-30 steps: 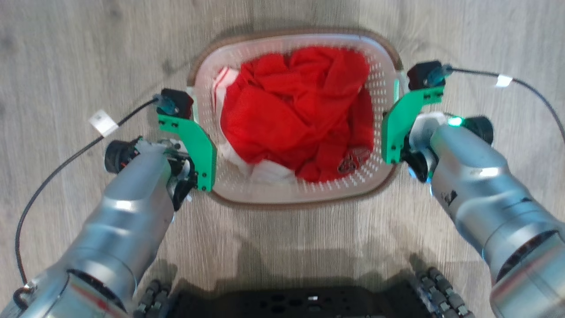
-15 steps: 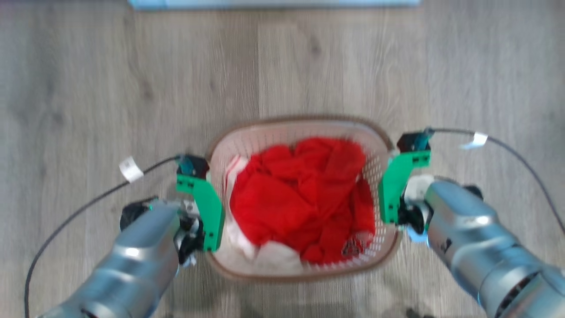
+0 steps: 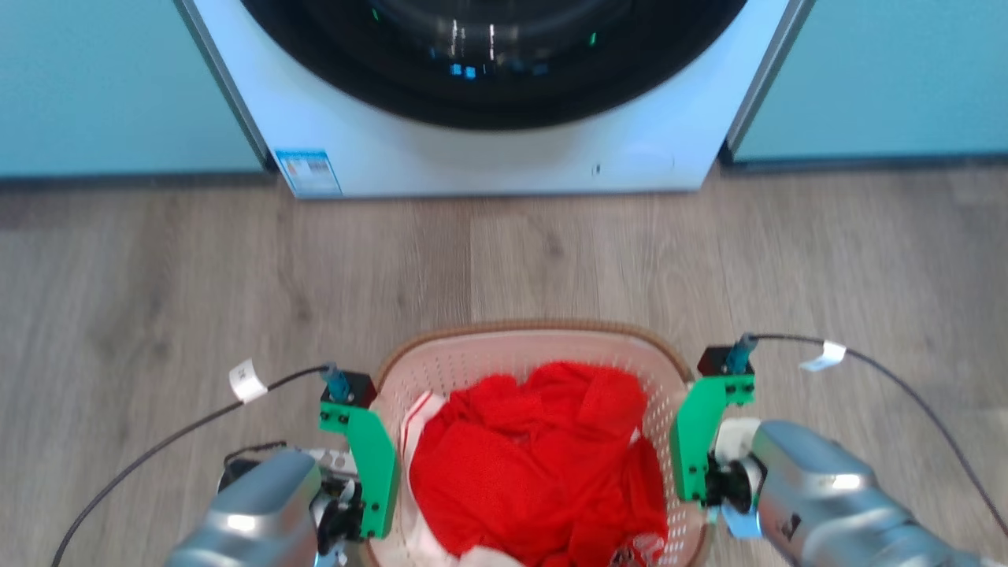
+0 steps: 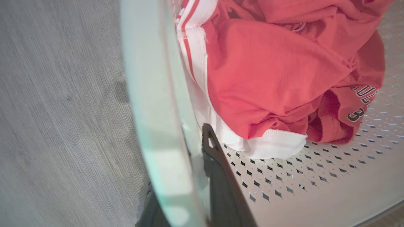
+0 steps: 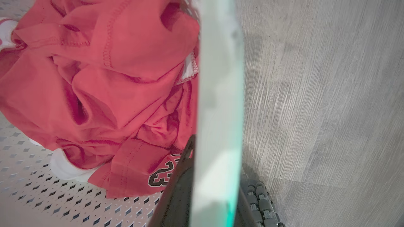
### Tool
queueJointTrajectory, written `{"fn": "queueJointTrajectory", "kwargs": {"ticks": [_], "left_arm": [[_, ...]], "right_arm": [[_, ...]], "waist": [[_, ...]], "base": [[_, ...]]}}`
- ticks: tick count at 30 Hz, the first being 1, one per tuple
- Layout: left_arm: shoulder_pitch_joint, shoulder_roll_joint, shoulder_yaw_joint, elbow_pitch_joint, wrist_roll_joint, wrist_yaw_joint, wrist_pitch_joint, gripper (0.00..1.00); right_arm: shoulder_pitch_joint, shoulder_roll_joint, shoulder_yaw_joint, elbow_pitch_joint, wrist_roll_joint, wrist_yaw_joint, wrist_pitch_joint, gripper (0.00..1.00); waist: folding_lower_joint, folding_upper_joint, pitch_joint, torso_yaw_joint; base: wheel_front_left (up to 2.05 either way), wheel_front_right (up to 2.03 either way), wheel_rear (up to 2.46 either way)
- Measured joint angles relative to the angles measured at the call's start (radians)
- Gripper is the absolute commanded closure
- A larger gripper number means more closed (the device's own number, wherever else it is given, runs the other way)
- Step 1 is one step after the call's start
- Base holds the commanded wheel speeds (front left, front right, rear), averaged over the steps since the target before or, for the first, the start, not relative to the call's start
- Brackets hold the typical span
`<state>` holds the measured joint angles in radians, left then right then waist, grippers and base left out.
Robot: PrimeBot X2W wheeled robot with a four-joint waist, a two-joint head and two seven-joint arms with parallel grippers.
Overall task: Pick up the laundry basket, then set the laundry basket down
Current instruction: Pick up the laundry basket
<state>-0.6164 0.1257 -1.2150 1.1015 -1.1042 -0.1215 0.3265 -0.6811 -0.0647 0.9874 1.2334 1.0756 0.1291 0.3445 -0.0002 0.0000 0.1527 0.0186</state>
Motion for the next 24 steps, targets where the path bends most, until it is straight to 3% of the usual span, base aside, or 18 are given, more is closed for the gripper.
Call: {"fn": "queueJointTrajectory", "kwargs": {"ticks": [10, 24], "left_arm": [[0.052, 0.013, -0.038, -0.016, -0.052, 0.000, 0.028, 1.00], [0.071, 0.020, -0.065, -0.025, -0.077, 0.000, 0.071, 1.00]], "right_arm": [[0.055, 0.000, 0.038, -0.012, 0.037, -0.001, 0.042, 1.00], [0.076, -0.001, 0.088, -0.028, 0.071, -0.001, 0.050, 1.00]], "waist": [[0.0000, 0.0000, -0.142, 0.013], [0.0000, 0.0000, -0.190, 0.031]], "base": [[0.00, 0.00, 0.00], [0.00, 0.00, 0.00]]}}
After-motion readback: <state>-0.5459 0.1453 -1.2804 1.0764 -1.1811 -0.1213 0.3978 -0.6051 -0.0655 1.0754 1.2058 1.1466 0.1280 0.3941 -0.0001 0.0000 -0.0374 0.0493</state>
